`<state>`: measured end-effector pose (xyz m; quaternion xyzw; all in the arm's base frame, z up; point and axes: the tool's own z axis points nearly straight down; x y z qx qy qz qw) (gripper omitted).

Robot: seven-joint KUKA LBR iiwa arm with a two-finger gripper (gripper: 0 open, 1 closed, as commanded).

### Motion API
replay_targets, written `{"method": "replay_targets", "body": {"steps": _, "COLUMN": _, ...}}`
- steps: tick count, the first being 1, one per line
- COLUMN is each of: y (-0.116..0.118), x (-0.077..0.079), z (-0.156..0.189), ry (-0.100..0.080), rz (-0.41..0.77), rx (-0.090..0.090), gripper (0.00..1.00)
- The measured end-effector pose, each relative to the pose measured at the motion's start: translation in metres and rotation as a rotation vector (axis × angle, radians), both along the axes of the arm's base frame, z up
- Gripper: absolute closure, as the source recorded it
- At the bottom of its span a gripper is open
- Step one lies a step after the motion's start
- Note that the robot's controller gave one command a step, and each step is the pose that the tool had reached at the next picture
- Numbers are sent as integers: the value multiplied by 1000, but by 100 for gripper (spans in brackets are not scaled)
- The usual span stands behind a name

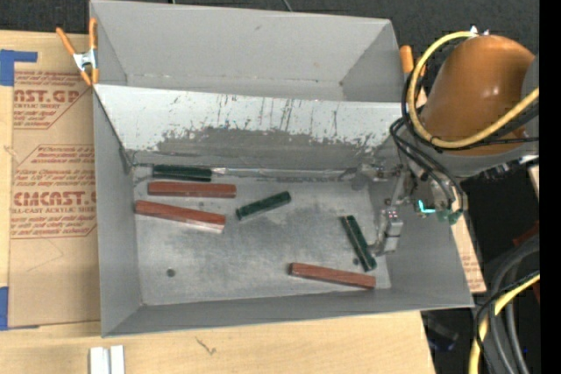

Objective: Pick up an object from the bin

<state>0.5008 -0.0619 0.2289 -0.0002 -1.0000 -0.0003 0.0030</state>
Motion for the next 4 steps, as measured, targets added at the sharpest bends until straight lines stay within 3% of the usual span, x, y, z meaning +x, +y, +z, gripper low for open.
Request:
{"method": "replay_targets", "body": {"steps": 1, "y": 0, "x": 2, "z": 3, "ry": -8, "rz": 1, "rx": -1, "gripper": 0}}
{"method": "replay_targets", "body": {"steps": 2, "y": 14, "x": -4, "z": -64, "ry": -10, "rz": -110, "rx": 0, "gripper": 0}}
{"method": "replay_targets", "body": {"steps": 3, "y": -5, "x": -15, "z": -77, "ry": -4, "rz": -430, "rx": -1, "gripper": 0}}
{"method": "replay_targets", "body": {"steps": 4, "y": 17, "x": -17, "z": -92, "ry": -5, "rz": -299, "rx": -2, "gripper": 0}}
